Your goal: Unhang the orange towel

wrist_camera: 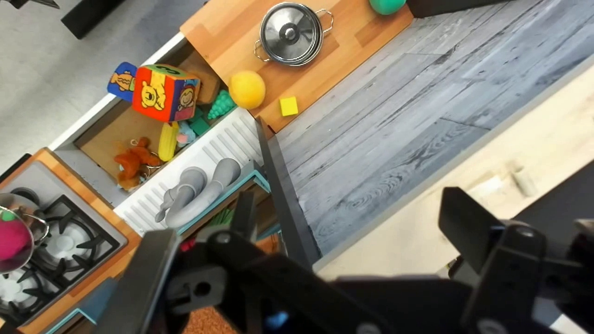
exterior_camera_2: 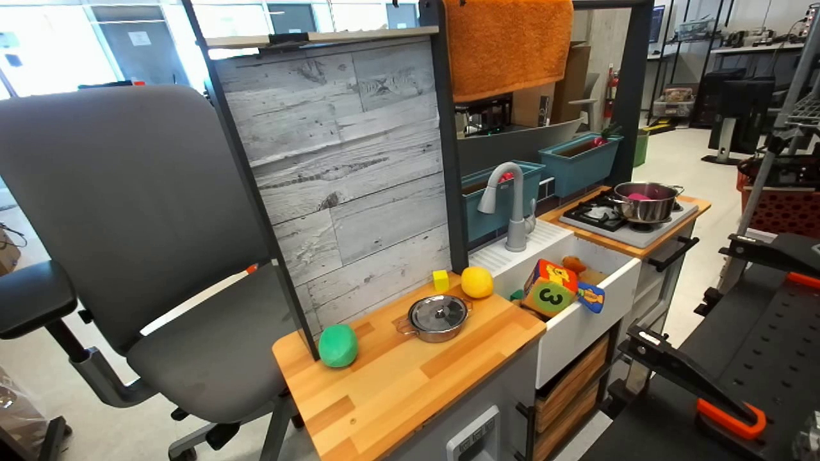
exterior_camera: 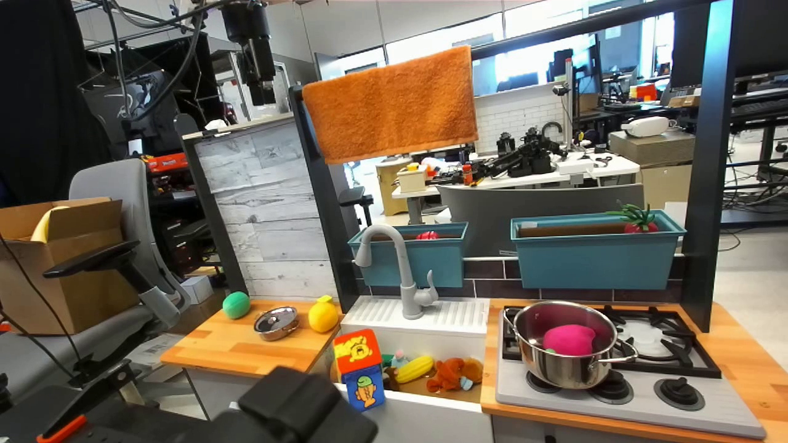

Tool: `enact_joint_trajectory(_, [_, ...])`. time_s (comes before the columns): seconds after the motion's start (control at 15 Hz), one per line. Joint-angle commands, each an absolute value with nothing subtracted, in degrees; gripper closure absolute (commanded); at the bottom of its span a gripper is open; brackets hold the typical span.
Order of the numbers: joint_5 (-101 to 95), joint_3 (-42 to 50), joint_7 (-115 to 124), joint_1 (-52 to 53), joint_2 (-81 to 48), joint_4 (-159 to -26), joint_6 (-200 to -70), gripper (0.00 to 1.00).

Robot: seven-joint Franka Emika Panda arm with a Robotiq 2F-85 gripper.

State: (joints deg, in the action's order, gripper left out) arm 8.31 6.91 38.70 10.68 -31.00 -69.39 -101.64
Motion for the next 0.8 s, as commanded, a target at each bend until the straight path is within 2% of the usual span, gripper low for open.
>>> enact_joint_trajectory(0.0, [7.04, 4.73, 40.17, 9.24, -30.38, -69.84, -102.02, 0.00])
enact_joint_trajectory(0.33, [8.06, 7.46, 45.58, 10.24, -26.02, -74.38, -108.12, 0.00])
enact_joint_trajectory(0.73, [11.71, 6.22, 55.62, 1.73, -29.43, -69.63, -106.88, 0.00])
